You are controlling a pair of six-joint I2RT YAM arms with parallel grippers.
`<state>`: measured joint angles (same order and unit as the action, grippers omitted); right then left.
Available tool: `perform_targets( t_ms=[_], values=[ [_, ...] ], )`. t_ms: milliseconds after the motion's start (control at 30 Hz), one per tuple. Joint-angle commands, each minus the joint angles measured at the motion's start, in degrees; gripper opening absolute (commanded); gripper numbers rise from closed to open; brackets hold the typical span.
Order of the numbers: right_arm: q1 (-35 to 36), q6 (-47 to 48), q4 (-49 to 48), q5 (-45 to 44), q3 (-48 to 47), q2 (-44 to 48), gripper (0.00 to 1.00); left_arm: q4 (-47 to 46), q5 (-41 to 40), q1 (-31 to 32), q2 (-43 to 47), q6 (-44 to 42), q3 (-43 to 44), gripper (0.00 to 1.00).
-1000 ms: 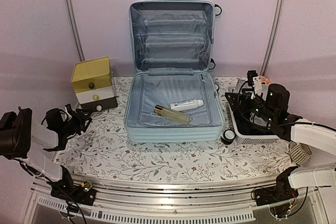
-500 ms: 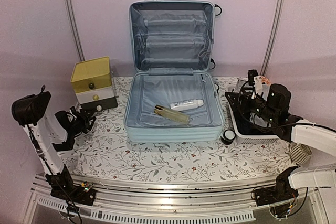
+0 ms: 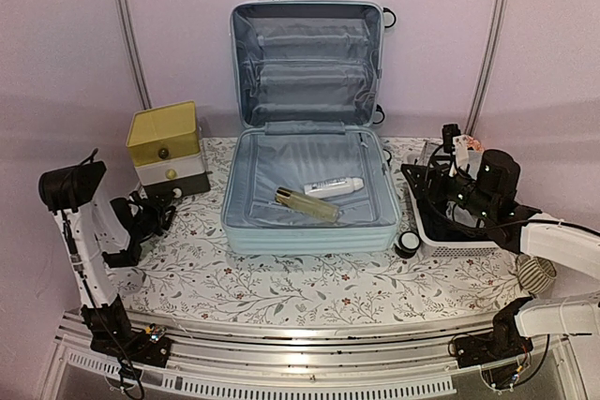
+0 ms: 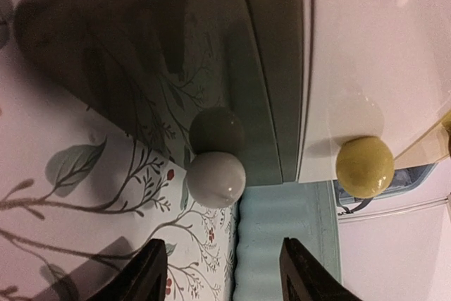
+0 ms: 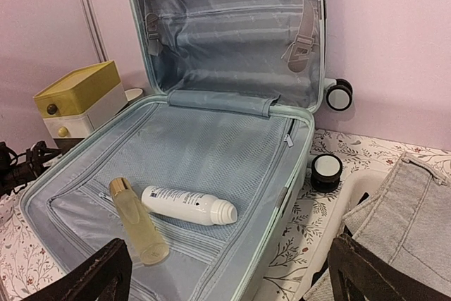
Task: Open, take out, and arrange the luggage
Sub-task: Open the drawer of the storage box.
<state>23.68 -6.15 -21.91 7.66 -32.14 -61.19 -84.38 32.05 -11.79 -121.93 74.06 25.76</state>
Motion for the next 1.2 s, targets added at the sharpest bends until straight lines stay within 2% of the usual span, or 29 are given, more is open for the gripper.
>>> perform_targets(
  t_ms=[0,867,1167],
  values=[
    [0.2,0.5,-1.3,0.5,0.9,0.0,0.99,-2.6,-1.6,0.8,-2.3,0.2,1.4,0.57],
    [0.3,1.0,-1.2,1.0,-0.7,-2.2,0.99,-3.6,-3.2,2.2,-8.4,3.2,8.1,0.55],
    [0.3,1.2,-1.2,0.8,-0.9,-2.4,0.99,1.6,-5.5,4.2,-8.3,4.7,9.2,0.51]
  ],
)
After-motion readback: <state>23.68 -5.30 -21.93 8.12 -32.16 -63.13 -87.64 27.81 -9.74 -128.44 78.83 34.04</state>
